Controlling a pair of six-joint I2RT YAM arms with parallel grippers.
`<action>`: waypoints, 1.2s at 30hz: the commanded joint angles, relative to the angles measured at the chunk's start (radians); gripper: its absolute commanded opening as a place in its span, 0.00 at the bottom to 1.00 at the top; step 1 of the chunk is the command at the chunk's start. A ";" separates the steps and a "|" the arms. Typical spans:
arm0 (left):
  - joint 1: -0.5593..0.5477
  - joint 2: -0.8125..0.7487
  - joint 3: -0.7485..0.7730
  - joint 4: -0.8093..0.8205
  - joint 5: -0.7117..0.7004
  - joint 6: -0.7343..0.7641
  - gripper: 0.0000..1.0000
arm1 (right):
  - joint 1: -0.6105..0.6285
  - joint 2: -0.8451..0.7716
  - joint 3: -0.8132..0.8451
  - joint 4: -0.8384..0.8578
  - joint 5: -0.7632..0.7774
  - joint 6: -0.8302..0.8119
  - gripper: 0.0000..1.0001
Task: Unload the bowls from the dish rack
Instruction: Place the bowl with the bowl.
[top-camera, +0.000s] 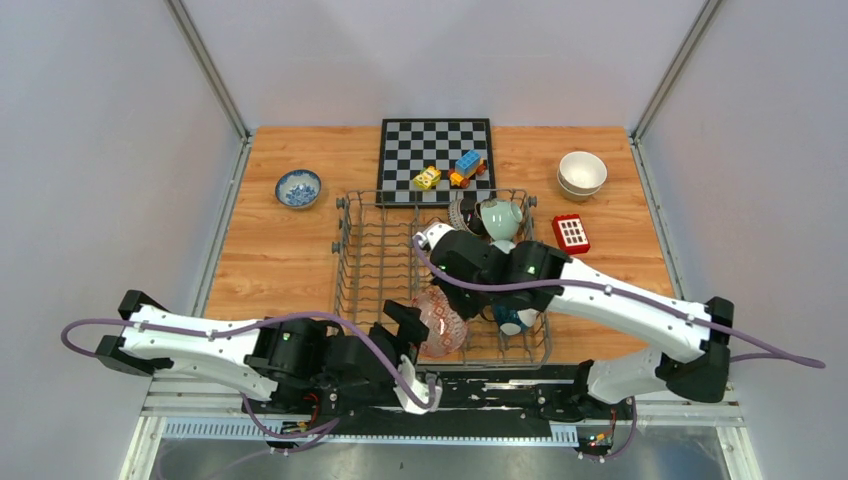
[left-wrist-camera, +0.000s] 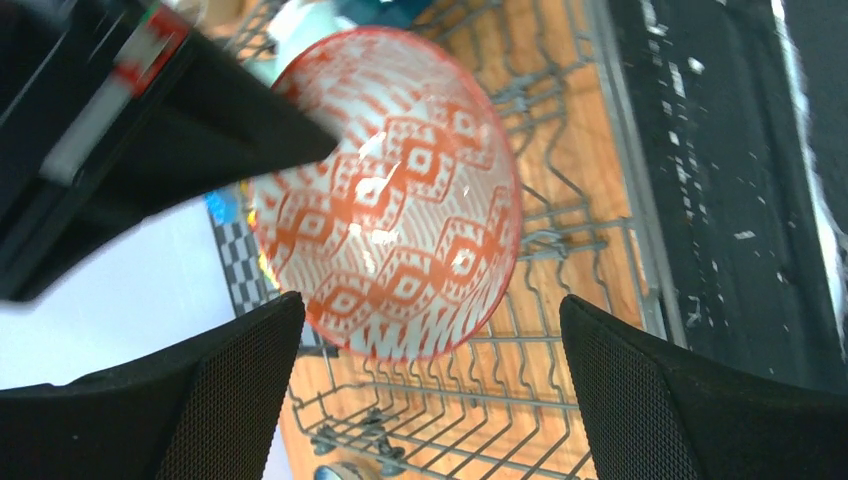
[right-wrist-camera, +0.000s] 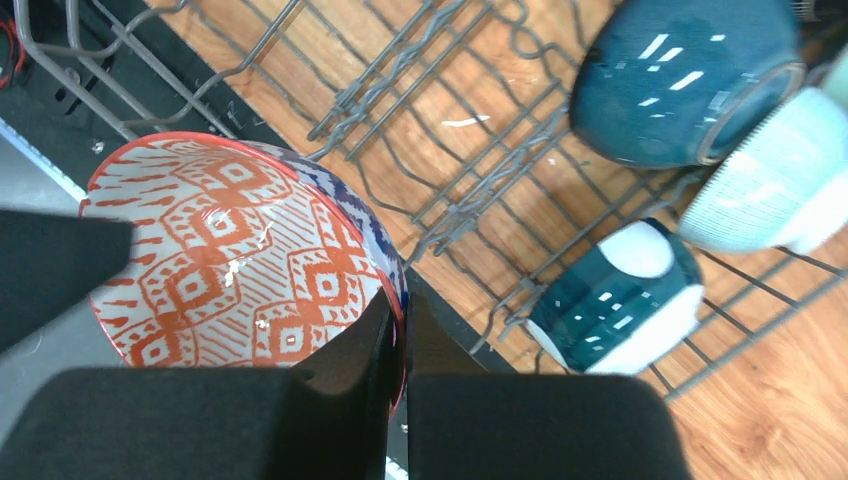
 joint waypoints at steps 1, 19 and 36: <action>-0.002 -0.045 0.061 0.093 -0.175 -0.141 1.00 | 0.009 -0.103 0.013 -0.057 0.130 0.022 0.00; 0.297 -0.062 -0.071 0.414 -0.320 -1.554 1.00 | -0.064 -0.401 -0.209 0.031 0.426 0.100 0.00; 0.373 0.099 0.083 0.054 -0.326 -1.884 1.00 | -0.071 -0.269 -0.199 0.058 0.391 0.423 0.00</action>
